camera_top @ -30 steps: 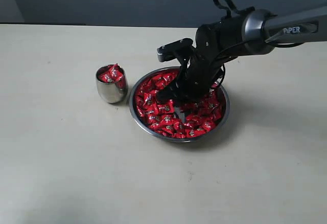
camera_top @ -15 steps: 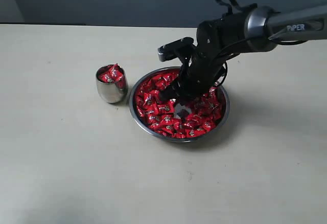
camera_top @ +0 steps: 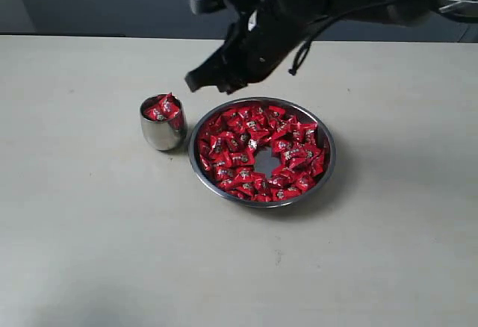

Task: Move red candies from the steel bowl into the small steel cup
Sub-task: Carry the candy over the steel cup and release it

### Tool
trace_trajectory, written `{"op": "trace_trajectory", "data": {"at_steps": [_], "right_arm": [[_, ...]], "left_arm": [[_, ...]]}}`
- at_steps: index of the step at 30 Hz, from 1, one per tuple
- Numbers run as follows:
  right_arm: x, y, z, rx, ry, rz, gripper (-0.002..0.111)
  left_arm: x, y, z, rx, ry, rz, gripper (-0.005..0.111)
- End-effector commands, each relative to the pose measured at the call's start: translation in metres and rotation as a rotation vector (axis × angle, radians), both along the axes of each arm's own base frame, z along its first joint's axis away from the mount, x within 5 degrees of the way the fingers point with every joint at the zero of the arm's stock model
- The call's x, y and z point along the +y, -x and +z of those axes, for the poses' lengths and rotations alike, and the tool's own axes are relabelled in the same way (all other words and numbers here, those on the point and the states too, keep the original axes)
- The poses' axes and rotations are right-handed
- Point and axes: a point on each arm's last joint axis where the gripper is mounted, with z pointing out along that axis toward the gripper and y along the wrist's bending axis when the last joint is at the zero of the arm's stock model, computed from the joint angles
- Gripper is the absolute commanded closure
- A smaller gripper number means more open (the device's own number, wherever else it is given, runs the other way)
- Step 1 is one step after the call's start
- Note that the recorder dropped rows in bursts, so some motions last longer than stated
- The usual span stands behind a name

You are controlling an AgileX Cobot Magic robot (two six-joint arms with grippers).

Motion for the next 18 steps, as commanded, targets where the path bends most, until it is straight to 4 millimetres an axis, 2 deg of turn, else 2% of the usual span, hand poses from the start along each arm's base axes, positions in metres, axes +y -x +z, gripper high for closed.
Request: {"op": "trace_trajectory", "data": {"at_steps": [1,5,9,15,18], "right_arm": [[0.038,-0.001,0.014,-0.071,-0.061,0.073,0.106],[0.07,-0.009,0.006,-0.072,-0.064,0.112,0.106],[0.092,-0.022,-0.016,-0.034,-0.036,0.127,0.106],[0.107,-0.032,-0.048,0.027,-0.011,0.143,0.106],[0.108,-0.033,-0.057,0.036,0.001,0.143,0.106]], "left_arm": [[0.0,0.0,0.004,-0.019,-0.003,-0.005,0.106],[0.0,0.0,0.004,-0.019,-0.003,-0.005,0.106],[0.0,0.0,0.004,-0.019,-0.003,-0.005,0.106],[0.0,0.0,0.004,-0.019,-0.003,-0.005,0.106],[0.0,0.0,0.004,-0.019,-0.003,-0.005,0.106]]}}
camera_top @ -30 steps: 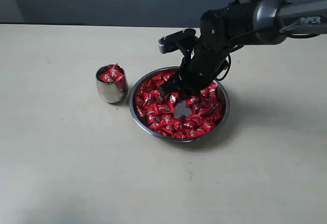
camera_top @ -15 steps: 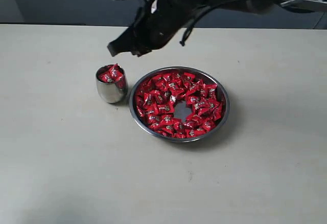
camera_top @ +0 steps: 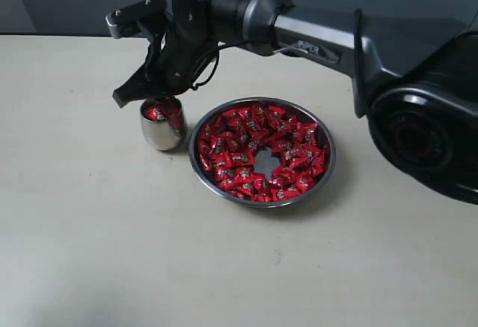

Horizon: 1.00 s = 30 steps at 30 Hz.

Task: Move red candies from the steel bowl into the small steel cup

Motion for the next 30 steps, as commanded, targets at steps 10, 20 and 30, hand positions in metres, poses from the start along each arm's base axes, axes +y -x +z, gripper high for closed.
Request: {"op": "trace_trajectory", "data": {"at_steps": [10,20,30], "right_arm": [[0.0,0.0,-0.008,0.025,0.039,0.019,0.077],[-0.005,0.004,0.024,0.006,0.025,0.028,0.071],[-0.021,0.018,0.081,-0.009,0.005,0.041,0.071]], "left_arm": [[0.0,0.0,0.004,-0.019,-0.003,-0.005,0.106],[0.0,0.0,0.004,-0.019,-0.003,-0.005,0.106],[0.0,0.0,0.004,-0.019,-0.003,-0.005,0.106]]}}
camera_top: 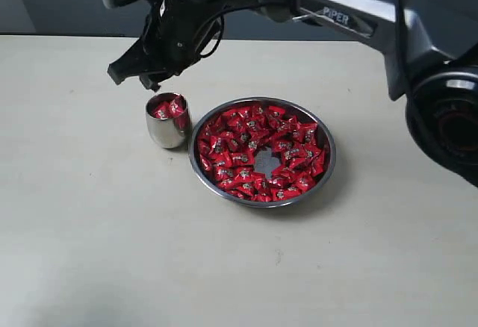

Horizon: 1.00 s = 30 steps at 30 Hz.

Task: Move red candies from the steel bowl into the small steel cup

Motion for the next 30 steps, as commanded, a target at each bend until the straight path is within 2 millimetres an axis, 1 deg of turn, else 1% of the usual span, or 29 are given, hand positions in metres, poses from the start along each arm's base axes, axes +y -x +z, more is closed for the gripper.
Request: {"op": "trace_trajectory", "data": {"at_steps": [1,2,5,8,12,16,18,21,24,26,30], "right_arm": [[-0.011,0.008,0.036,-0.017,-0.013,0.008,0.071],[-0.013,0.01,0.041,-0.022,-0.018,0.008,0.071],[-0.015,0.012,0.049,-0.024,-0.029,0.008,0.071],[-0.012,0.011,0.043,-0.013,-0.03,0.006,0.071],[-0.004,0.003,0.013,0.005,0.001,0.002,0.071],[0.001,-0.005,-0.022,0.003,0.065,0.003,0.071],[0.002,-0.008,-0.034,0.004,0.09,0.005,0.071],[0.002,-0.009,-0.042,0.004,0.106,0.006,0.071],[0.001,-0.011,-0.043,-0.014,0.12,0.009,0.071],[0.001,-0.01,-0.037,-0.023,0.112,0.007,0.071],[-0.004,-0.006,-0.014,-0.033,0.095,0.006,0.071]], "left_arm": [[0.0,0.0,0.004,-0.019,-0.003,-0.005,0.106],[0.0,0.0,0.004,-0.019,-0.003,-0.005,0.106],[0.0,0.0,0.004,-0.019,-0.003,-0.005,0.106],[0.0,0.0,0.004,-0.019,-0.003,-0.005,0.106],[0.0,0.0,0.004,-0.019,-0.003,-0.005,0.106],[0.0,0.0,0.004,-0.019,-0.003,-0.005,0.106],[0.0,0.0,0.004,-0.019,-0.003,-0.005,0.106],[0.0,0.0,0.004,-0.019,-0.003,-0.005,0.106],[0.0,0.0,0.004,-0.019,-0.003,-0.005,0.106],[0.0,0.0,0.004,-0.019,-0.003,-0.005,0.106],[0.0,0.0,0.004,-0.019,-0.003,-0.005,0.106]]}}
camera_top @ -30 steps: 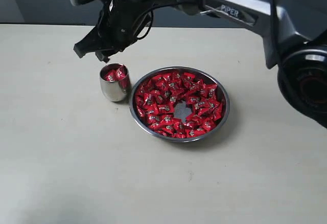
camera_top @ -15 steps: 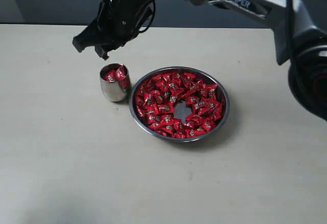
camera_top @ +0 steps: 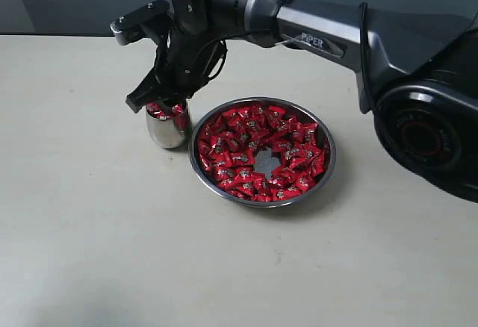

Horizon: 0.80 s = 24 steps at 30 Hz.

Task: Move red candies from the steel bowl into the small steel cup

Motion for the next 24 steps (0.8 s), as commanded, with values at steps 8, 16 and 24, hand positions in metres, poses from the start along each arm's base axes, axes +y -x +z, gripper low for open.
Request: {"op": "trace_trajectory", "data": {"at_steps": [8,16,24], "right_arm": [[-0.045,0.035,0.115,0.031,0.026,-0.04,0.082],[-0.106,0.086,0.164,-0.031,-0.034,-0.053,0.108],[-0.202,0.162,0.155,-0.216,-0.201,-0.06,0.108]], "left_arm": [[0.0,0.0,0.004,-0.019,-0.003,-0.005,0.106],[0.0,0.0,0.004,-0.019,-0.003,-0.005,0.106],[0.0,0.0,0.004,-0.019,-0.003,-0.005,0.106]]}}
